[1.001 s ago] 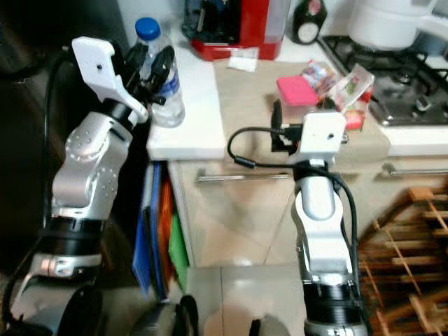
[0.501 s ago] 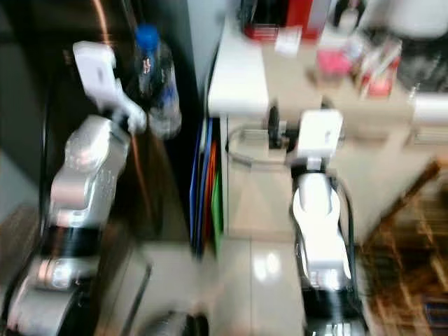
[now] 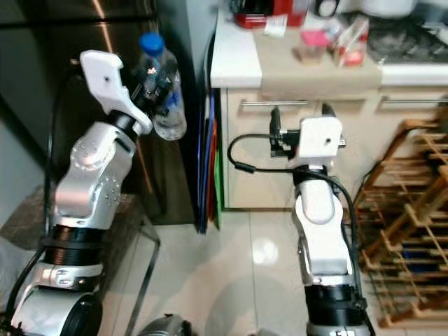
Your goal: Restocking fridge
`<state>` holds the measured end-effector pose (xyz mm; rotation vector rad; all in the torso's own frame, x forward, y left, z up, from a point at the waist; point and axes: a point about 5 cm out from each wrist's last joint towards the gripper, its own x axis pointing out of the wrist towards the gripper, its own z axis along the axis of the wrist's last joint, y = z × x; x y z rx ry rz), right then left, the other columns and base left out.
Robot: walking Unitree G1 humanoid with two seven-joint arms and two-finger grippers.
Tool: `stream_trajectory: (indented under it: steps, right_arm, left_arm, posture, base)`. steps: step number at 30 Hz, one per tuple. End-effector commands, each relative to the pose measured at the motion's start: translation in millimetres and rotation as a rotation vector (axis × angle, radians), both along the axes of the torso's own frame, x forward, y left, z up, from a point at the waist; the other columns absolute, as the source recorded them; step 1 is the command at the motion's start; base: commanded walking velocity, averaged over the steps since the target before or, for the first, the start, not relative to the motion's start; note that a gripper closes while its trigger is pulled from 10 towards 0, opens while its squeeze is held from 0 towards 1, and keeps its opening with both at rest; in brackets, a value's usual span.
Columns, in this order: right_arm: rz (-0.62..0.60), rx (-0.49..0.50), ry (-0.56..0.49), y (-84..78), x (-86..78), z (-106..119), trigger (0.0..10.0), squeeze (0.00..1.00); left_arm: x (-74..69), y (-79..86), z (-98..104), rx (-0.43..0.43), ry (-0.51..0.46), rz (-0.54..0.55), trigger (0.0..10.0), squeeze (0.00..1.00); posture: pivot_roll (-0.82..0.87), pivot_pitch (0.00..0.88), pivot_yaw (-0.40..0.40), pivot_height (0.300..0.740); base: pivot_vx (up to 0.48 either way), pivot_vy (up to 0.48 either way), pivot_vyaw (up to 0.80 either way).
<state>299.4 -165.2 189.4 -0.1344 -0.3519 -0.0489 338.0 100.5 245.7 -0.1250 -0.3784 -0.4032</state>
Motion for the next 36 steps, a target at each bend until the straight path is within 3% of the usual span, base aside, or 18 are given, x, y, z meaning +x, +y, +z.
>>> stream_trajectory:
  steps: [1,6,11,29,32,33,34,36]
  right_arm:
    - [0.000,0.001,0.013,1.0,1.3,-1.1,10.0,0.00]
    - [-0.021,0.008,0.050,-3.7,-1.0,-12.0,10.0,0.00]
    - [-0.033,0.015,0.074,-7.3,-2.1,-17.7,10.0,0.00]
    - [-0.038,-0.002,0.089,-8.7,-3.2,-22.0,10.0,0.00]
    - [-0.051,-0.001,0.089,-12.0,-4.5,-23.8,10.0,0.00]
    - [-0.066,0.012,0.101,-16.2,-7.2,-27.4,10.0,0.00]
    - [-0.066,0.012,0.101,-16.2,-7.2,-27.4,10.0,0.00]
    - [-0.092,0.043,0.152,-25.8,-14.8,-40.4,10.0,0.00]
  left_arm:
    - [-2.9,2.1,-1.1,-0.011,0.005,-0.014,10.0,0.00]
    - [-10.6,-9.2,-28.8,-0.012,0.094,-0.078,10.0,0.00]
    - [-11.8,-10.2,-38.7,-0.001,0.122,-0.100,10.0,0.00]
    - [-13.1,-10.9,-46.4,0.015,0.138,-0.117,10.0,0.00]
    - [-6.6,0.6,-58.0,0.000,0.207,-0.038,10.0,0.00]
    - [-1.7,15.2,-70.3,-0.039,0.285,0.044,10.0,0.00]
    - [-1.7,15.2,-70.3,-0.039,0.285,0.044,10.0,0.00]
    - [-2.2,41.7,-95.7,-0.076,0.403,0.162,10.0,0.00]
  posture:
    - [-0.10,0.000,0.073,0.740]
    - [-0.10,0.000,0.072,0.740]
    - [-0.11,0.000,0.071,0.740]
    - [-0.11,0.000,0.072,0.740]
    - [-0.11,0.000,0.073,0.740]
    - [-0.11,0.000,0.076,0.740]
    - [-0.11,0.000,0.076,0.740]
    - [-0.12,0.000,0.081,0.740]
  base:
    - [0.000,0.000,-0.77]
    - [0.000,-0.288,-0.77]
    - [0.000,-0.475,-0.77]
    - [0.000,-0.468,-0.76]
    - [0.000,-0.427,-0.75]
    - [0.349,-0.322,-0.75]
    - [0.349,-0.322,-0.75]
    - [0.174,-0.161,-0.75]
